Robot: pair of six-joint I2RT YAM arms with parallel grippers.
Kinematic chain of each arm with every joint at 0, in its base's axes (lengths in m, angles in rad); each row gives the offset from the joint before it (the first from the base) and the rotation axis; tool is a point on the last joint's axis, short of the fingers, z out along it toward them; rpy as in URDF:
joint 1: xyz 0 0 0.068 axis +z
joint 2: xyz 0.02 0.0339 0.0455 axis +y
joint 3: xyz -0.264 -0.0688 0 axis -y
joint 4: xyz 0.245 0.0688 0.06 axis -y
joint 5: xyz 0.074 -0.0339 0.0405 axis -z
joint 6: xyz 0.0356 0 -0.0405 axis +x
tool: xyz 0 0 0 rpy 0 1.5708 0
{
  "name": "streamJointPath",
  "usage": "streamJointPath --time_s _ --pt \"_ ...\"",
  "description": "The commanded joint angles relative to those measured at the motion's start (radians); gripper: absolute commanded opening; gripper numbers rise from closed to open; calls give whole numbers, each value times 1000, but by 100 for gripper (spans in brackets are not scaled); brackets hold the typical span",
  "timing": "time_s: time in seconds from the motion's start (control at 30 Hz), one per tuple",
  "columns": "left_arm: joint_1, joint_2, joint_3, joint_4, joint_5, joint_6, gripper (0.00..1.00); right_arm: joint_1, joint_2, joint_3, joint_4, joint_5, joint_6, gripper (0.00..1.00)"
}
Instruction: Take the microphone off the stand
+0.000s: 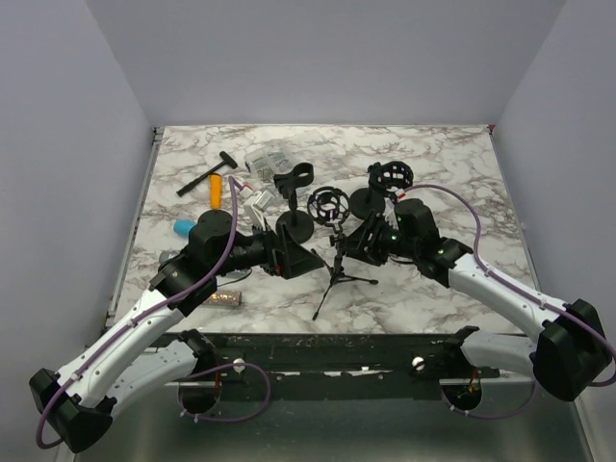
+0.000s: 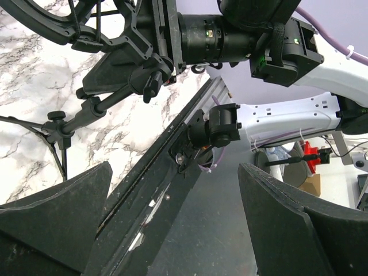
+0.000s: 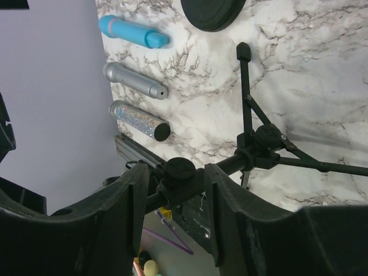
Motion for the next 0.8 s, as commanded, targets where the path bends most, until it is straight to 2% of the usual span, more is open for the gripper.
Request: streamJointPath --time_s 0.0,0.17,0.27,0.47,0.5,0.53,0.67,0.77 --pt "-6 -10 -10 -1 -22 1 93 34 28 37 -31 30 32 50" --pt "-5 -12 -11 3 -22 2 95 52 37 25 -7 45 64 49" --pt "-7 -13 -10 -1 -22 5 96 52 26 3 22 58 80 44" --pt "-6 -13 -3 -13 -24 12 96 52 35 -52 90 49 104 14" --pt "-6 -13 -2 -14 -23 12 96 52 30 -65 111 48 104 4" --pt "-5 -16 -1 -16 -22 12 96 51 22 -82 154 47 108 1" --pt "-6 -19 -1 -18 -24 13 96 4 -6 -198 364 -45 91 1" --pt "-5 -22 -4 -18 -26 12 96 -71 8 -329 677 -200 110 1"
